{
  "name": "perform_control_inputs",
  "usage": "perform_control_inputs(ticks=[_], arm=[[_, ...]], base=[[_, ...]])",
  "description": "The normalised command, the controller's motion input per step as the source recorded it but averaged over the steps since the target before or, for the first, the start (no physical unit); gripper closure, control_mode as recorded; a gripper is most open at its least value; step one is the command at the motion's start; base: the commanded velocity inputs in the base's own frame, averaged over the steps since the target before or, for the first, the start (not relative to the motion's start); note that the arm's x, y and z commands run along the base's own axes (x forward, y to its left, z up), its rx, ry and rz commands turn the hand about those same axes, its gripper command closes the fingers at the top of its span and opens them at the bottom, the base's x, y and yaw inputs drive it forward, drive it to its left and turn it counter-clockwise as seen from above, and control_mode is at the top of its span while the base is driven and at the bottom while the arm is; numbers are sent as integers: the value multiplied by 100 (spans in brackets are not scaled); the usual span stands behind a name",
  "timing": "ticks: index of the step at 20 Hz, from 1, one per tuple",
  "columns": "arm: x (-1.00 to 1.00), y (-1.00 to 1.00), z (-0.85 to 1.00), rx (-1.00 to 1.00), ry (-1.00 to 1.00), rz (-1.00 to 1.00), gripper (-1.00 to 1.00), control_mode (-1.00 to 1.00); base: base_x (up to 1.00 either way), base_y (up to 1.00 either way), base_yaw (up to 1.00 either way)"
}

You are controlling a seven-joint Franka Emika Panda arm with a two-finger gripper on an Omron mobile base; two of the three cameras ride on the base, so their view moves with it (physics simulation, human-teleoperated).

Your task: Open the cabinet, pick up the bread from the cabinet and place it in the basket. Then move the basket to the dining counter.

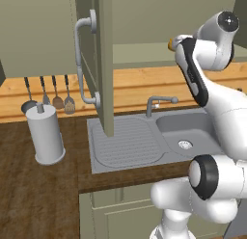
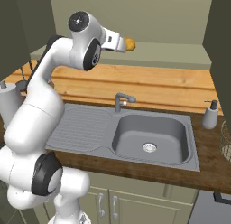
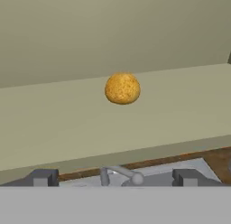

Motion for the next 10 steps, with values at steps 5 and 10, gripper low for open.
perform_control_inputs(ticks=[5, 10], arm=[[68, -13, 0, -5, 5, -7, -100, -100], [62, -25, 0, -5, 10, -13, -100, -100]], base=[[0, 0, 0], [0, 0, 0]])
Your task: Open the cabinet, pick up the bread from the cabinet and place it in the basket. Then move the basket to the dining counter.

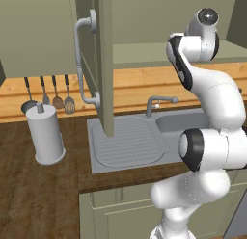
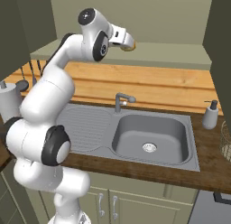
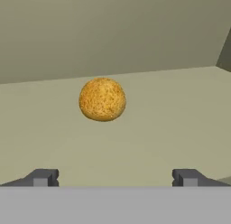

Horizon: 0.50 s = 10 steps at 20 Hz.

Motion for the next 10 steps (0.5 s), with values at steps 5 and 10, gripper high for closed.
perform_control_inputs(ticks=[5, 10], arm=[[41, -8, -1, 0, 1, 0, -100, -100], [45, 0, -1, 0, 0, 0, -100, -100]], base=[[0, 0, 0], [0, 0, 0]])
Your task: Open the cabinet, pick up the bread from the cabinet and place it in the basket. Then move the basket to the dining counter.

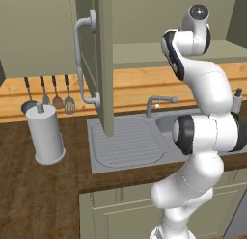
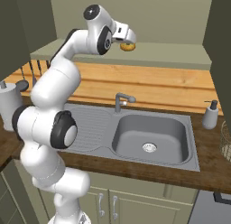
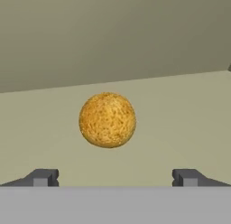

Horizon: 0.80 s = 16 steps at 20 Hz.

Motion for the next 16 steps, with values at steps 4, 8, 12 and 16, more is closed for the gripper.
perform_control_inputs(ticks=[4, 8, 12, 16], arm=[[46, -1, -9, 0, 0, 0, -100, -100], [58, -28, -16, 0, 0, 0, -100, -100], [47, -21, -20, 1, 0, 1, -100, -100], [41, -21, -11, 1, 0, 1, -100, -100]], base=[[0, 0, 0], [0, 0, 0], [0, 0, 0], [0, 0, 0]])
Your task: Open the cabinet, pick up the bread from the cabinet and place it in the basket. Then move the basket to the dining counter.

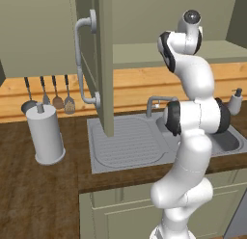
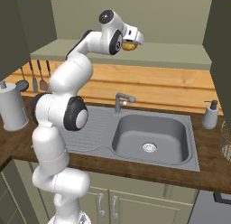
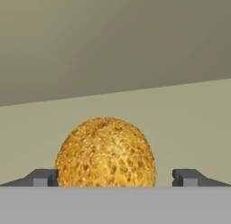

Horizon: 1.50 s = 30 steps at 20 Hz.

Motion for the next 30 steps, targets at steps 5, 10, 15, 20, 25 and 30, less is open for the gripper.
perform_control_inputs(ticks=[5, 10, 15, 20, 25, 30], arm=[[27, -3, -2, 2, 0, 5, -100, -100], [5, 0, -25, 9, 2, 11, -100, -100], [2, -4, -33, 2, 0, 5, -100, -100], [3, -3, -28, 0, -2, 2, -100, -100], [1, 0, -2, 0, 0, 2, 100, -100], [0, 6, -2, 0, -6, 0, 100, -100]], base=[[0, 0, 0], [0, 0, 0], [0, 0, 0], [0, 0, 0], [0, 0, 0], [0, 0, 0]])
